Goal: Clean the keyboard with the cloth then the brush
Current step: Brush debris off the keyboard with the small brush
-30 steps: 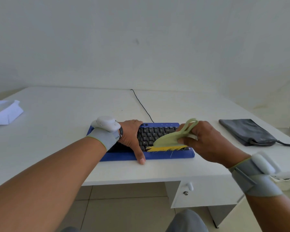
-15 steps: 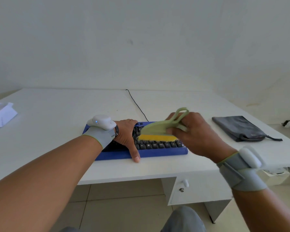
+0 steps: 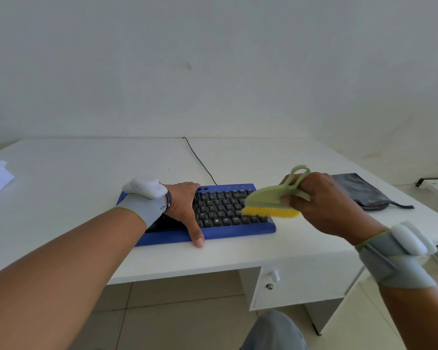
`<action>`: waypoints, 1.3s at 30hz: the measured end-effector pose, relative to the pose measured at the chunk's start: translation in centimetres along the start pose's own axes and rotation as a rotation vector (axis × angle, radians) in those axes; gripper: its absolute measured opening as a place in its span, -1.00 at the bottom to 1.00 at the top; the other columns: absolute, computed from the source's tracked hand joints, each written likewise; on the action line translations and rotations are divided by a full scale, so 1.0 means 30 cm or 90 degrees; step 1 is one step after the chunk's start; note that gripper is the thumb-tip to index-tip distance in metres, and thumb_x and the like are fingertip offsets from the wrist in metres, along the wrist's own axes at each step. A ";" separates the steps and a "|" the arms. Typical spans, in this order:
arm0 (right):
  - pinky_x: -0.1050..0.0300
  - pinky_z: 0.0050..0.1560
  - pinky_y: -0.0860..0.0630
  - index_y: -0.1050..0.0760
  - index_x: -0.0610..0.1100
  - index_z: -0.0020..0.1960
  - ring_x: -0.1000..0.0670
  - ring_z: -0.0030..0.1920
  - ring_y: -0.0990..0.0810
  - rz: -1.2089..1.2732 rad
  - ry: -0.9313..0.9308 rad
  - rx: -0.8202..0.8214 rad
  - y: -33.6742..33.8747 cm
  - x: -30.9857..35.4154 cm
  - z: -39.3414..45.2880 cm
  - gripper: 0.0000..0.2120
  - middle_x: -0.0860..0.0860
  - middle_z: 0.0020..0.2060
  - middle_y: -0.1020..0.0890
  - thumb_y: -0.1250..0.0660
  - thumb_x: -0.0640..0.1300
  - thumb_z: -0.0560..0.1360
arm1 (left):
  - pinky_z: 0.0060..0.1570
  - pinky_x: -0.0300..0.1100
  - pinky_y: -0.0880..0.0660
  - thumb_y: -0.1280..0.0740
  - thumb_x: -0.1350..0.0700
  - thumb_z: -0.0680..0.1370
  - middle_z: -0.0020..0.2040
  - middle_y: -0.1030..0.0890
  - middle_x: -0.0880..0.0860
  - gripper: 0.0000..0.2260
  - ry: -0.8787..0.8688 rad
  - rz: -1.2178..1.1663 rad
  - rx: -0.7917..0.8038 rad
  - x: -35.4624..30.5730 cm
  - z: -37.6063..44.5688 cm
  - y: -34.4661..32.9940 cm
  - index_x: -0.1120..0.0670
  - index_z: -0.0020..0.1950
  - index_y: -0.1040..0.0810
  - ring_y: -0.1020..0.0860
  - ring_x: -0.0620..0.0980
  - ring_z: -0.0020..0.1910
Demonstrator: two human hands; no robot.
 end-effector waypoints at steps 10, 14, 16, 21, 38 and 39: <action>-0.08 -0.08 -0.54 -0.58 -0.18 0.00 -0.08 -0.13 -0.54 0.054 0.056 0.054 -0.197 0.060 0.042 -0.82 -0.09 -0.09 -0.59 -0.36 -0.06 0.51 | 0.45 0.00 -0.19 -0.64 -0.27 0.11 0.57 -0.19 -0.02 0.26 -0.013 0.013 -0.013 -0.001 0.001 -0.005 0.00 0.60 0.01 -0.23 0.04 0.52; -0.06 -0.08 -0.56 -0.60 -0.11 -0.01 -0.07 -0.16 -0.57 0.016 0.018 0.055 -0.137 -0.016 0.027 -0.85 -0.06 -0.12 -0.61 -0.37 -0.05 0.48 | 0.44 -0.03 -0.19 -0.65 -0.27 0.10 0.56 -0.19 -0.03 0.26 -0.012 0.000 -0.005 0.004 0.003 -0.005 -0.01 0.60 0.01 -0.23 0.03 0.51; -0.03 -0.07 -0.57 -0.63 -0.10 0.01 -0.07 -0.16 -0.60 0.016 -0.006 0.048 -0.091 -0.047 0.013 -0.87 -0.05 -0.13 -0.64 -0.39 -0.14 0.47 | 0.44 -0.03 -0.20 -0.65 -0.26 0.10 0.55 -0.20 -0.03 0.25 -0.013 -0.008 -0.007 0.003 0.004 -0.005 -0.01 0.59 0.00 -0.25 0.03 0.50; 0.06 -0.15 -0.54 -0.64 -0.13 -0.04 -0.07 -0.20 -0.60 0.021 -0.011 -0.038 -0.027 -0.057 0.008 -0.91 0.00 -0.20 -0.65 -0.42 -0.20 0.46 | 0.45 -0.03 -0.21 -0.65 -0.26 0.09 0.57 -0.18 -0.01 0.27 -0.006 -0.009 -0.006 0.001 0.000 -0.003 0.01 0.60 0.01 -0.24 0.04 0.51; 0.24 -0.17 -0.46 -0.63 -0.06 -0.06 -0.01 -0.17 -0.61 0.070 -0.026 0.027 -0.056 -0.056 -0.005 -0.91 0.09 -0.18 -0.64 -0.42 -0.21 0.47 | 0.48 -0.01 -0.15 -0.65 -0.26 0.10 0.59 -0.14 -0.02 0.29 -0.007 0.006 0.004 -0.002 -0.006 -0.001 0.00 0.61 0.05 -0.19 0.03 0.54; 0.27 -0.20 -0.45 -0.62 -0.05 -0.07 0.01 -0.19 -0.61 0.076 -0.033 0.007 -0.044 -0.057 -0.006 -0.92 0.09 -0.19 -0.64 -0.42 -0.21 0.47 | 0.48 0.00 -0.16 -0.64 -0.27 0.09 0.59 -0.14 -0.01 0.29 -0.003 0.012 0.010 -0.005 -0.005 0.002 0.01 0.61 0.04 -0.19 0.04 0.54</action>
Point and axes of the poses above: each hand's wrist, its own z-axis towards the middle knuckle, its own y-axis out of the back of the hand, x = y × z, the point moved 2 cm from there along z, towards the middle knuckle
